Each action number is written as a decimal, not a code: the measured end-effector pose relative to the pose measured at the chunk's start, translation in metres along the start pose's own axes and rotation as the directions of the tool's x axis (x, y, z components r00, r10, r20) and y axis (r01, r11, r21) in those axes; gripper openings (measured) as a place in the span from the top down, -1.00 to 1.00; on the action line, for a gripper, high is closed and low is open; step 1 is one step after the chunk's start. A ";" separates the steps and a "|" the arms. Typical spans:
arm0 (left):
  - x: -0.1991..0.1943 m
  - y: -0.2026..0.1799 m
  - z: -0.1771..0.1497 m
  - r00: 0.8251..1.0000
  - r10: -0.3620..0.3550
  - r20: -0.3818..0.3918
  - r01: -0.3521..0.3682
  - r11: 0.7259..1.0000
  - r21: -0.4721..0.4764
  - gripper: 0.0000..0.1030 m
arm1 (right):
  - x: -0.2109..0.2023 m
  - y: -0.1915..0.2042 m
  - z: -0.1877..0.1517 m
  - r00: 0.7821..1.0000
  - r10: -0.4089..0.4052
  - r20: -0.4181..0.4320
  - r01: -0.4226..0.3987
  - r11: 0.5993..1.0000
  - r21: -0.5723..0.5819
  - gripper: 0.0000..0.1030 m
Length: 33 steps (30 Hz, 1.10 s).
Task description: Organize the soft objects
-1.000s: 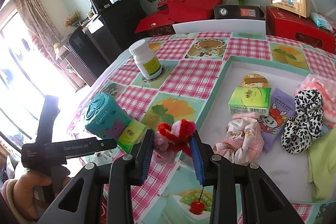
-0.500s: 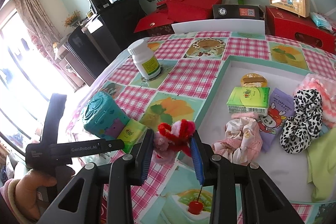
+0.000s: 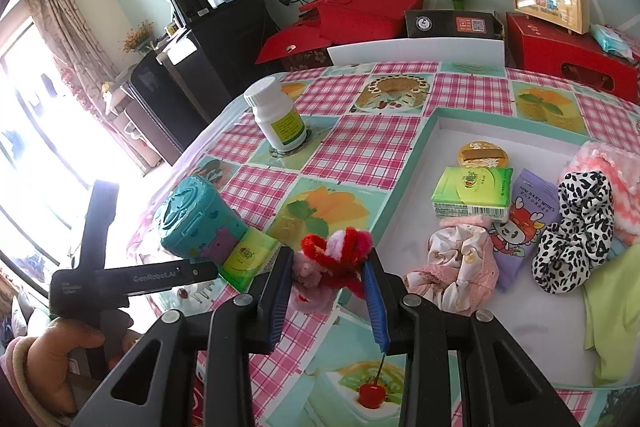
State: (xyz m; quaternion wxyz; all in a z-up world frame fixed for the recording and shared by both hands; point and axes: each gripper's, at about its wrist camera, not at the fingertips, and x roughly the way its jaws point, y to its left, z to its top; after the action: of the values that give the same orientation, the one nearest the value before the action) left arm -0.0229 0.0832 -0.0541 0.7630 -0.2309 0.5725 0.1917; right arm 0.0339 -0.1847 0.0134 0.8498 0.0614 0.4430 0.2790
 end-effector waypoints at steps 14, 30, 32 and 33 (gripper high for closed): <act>0.021 -0.047 0.003 0.999 -0.039 -0.038 0.042 0.996 0.075 -0.74 | -0.004 0.001 0.000 1.000 0.000 0.008 0.000 1.000 -0.003 0.29; 0.021 -0.106 0.003 0.976 -0.205 -0.072 0.214 0.967 0.141 -0.54 | -0.014 -0.017 0.000 0.999 -0.025 0.039 0.023 0.999 0.047 0.29; 0.022 -0.113 0.007 0.976 -0.209 -0.063 0.216 0.967 0.138 -0.54 | -0.016 -0.020 0.000 0.999 -0.028 0.044 0.025 0.998 0.060 0.29; 0.022 -0.117 0.010 0.976 -0.211 -0.057 0.217 0.967 0.132 -0.54 | -0.017 -0.022 0.001 0.999 -0.030 0.044 0.027 0.998 0.065 0.29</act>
State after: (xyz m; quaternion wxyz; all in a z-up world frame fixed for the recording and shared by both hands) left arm 0.0557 -0.0062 -0.0577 0.7810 -0.2421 0.5722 0.0634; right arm 0.0360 -0.2114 0.0180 0.8610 0.0886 0.4332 0.2512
